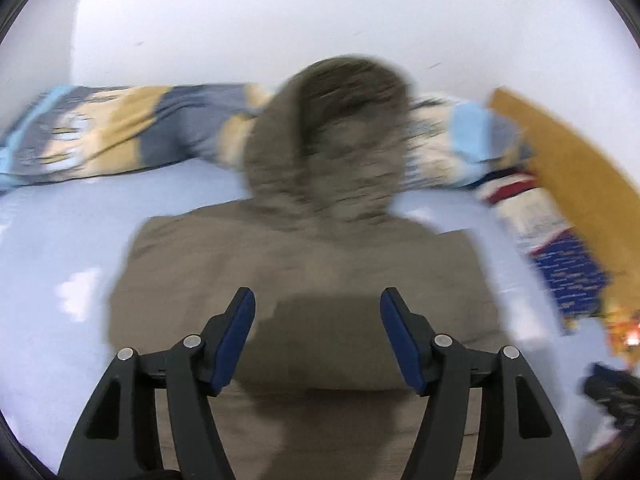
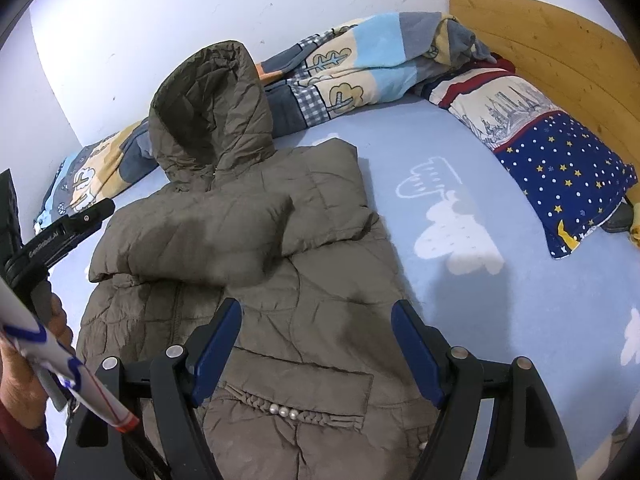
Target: Fold large clothes
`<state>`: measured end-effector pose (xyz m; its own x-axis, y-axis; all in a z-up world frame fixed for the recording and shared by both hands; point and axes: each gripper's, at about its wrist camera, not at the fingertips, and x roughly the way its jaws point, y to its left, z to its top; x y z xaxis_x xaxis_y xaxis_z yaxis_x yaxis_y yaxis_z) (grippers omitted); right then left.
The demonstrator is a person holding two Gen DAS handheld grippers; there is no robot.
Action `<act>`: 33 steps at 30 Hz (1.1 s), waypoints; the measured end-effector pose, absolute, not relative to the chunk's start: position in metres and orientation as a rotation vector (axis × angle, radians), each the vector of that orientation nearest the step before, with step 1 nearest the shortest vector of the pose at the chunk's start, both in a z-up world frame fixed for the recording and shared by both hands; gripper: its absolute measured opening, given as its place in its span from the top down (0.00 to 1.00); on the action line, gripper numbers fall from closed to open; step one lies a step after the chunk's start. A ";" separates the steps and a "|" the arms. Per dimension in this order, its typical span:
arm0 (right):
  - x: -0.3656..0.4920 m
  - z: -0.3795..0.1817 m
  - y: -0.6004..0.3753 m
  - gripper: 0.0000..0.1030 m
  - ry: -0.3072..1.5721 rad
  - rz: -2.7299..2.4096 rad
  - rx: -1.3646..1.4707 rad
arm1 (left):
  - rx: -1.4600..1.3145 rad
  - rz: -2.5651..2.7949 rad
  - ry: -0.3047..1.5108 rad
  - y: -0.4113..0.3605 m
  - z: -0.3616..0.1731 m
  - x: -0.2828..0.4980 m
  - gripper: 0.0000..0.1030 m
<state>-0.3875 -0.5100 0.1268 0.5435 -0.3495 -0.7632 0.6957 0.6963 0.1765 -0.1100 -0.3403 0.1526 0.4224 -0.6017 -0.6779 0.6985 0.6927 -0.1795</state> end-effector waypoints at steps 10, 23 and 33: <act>-0.373 0.117 -0.506 0.21 0.798 -0.628 0.496 | 0.254 -0.576 1.008 -0.339 0.061 -0.055 0.37; -0.364 0.111 -0.506 0.21 0.807 -0.634 0.511 | 0.269 -0.782 0.862 -0.384 0.103 -0.132 0.37; -0.367 0.105 -0.519 0.21 0.824 -0.662 0.536 | 0.401 -0.750 0.879 -0.412 0.087 -0.168 0.36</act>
<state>-0.3665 -0.5191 0.1046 0.5037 -0.3218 -0.8017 0.7138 0.6777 0.1765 -0.1680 -0.4116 0.0871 0.4112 -0.4213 -0.8084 0.7320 0.6811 0.0174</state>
